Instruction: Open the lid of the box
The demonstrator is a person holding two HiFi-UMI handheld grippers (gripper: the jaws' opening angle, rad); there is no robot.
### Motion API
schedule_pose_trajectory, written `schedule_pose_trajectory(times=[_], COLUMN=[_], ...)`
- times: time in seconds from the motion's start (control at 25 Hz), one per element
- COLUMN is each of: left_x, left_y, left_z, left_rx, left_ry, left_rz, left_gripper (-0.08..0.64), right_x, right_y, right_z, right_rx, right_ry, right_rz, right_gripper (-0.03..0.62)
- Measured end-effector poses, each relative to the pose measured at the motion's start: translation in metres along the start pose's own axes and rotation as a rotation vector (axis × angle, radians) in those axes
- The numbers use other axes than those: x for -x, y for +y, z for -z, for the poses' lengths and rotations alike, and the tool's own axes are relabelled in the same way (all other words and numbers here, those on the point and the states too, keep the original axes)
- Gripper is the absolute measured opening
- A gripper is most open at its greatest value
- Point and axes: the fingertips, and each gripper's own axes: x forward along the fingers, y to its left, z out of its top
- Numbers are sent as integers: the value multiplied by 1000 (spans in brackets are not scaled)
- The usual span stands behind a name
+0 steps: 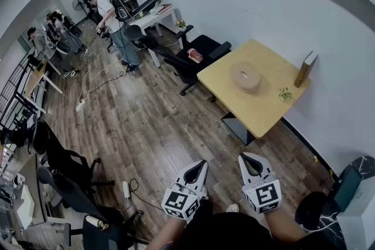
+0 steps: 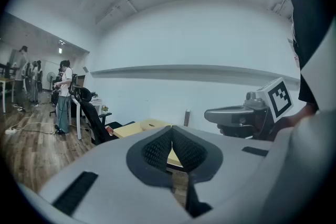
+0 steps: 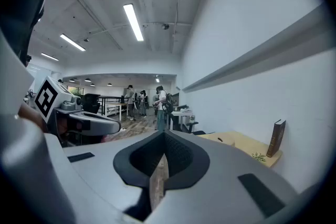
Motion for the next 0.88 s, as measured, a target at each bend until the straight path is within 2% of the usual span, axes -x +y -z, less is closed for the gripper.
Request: schedule_pose_trajectory(times=[0.4,0.68,0.88], left_x=[-4,-14,-19], left_y=[13,37,64], left_z=[-1,-6,-13], left_rx=[7,-3,-10], left_ry=[4,5,3], left_rz=[13,29,43], left_gripper=[18,18,18], right_x=[-14,-34,-60], right_y=[-2,3,6], right_z=[-3,-22,-31], right_rx=[-10,-24,-31], right_ry=[3,-88,-93], right_rz=[15,-46,-36], right_gripper=[18,20,20])
